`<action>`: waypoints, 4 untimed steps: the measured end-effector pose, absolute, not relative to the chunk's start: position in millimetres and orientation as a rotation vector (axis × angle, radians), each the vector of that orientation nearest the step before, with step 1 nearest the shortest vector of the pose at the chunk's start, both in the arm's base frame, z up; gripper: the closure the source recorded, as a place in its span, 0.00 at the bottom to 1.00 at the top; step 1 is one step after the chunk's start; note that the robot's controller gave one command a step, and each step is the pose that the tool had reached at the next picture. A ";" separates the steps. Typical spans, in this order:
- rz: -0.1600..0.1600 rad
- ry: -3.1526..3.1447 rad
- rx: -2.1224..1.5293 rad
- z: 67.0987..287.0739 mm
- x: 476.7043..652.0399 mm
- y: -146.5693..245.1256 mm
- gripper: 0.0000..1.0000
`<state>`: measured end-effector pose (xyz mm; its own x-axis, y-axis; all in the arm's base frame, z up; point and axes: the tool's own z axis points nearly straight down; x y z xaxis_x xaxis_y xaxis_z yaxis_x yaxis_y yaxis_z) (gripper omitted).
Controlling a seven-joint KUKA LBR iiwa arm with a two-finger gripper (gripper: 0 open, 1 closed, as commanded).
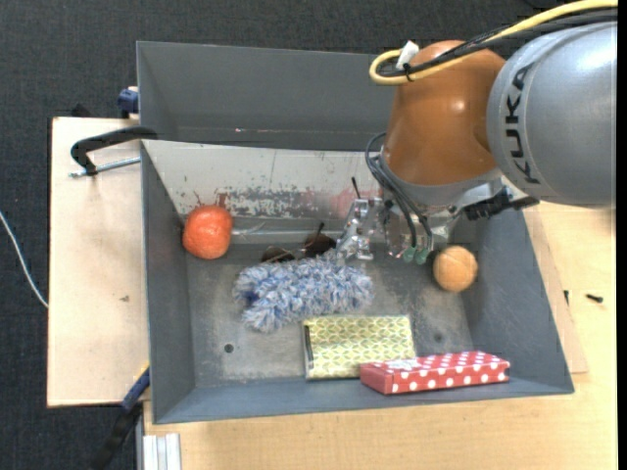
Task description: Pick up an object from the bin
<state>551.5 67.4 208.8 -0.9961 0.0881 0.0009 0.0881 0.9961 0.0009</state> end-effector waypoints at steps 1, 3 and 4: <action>0.000 -3.137 -0.085 122.2 564.1 79.5 0.00; -0.003 -3.149 0.219 93.6 539.7 74.8 1.00; -0.003 -3.149 0.219 93.6 539.7 74.8 1.00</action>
Offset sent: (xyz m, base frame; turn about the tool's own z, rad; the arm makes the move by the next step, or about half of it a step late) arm 0.0000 0.0000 0.0000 0.0000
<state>539.7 74.8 93.6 -0.9903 -0.1384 -0.0154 -0.1384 0.9904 0.0008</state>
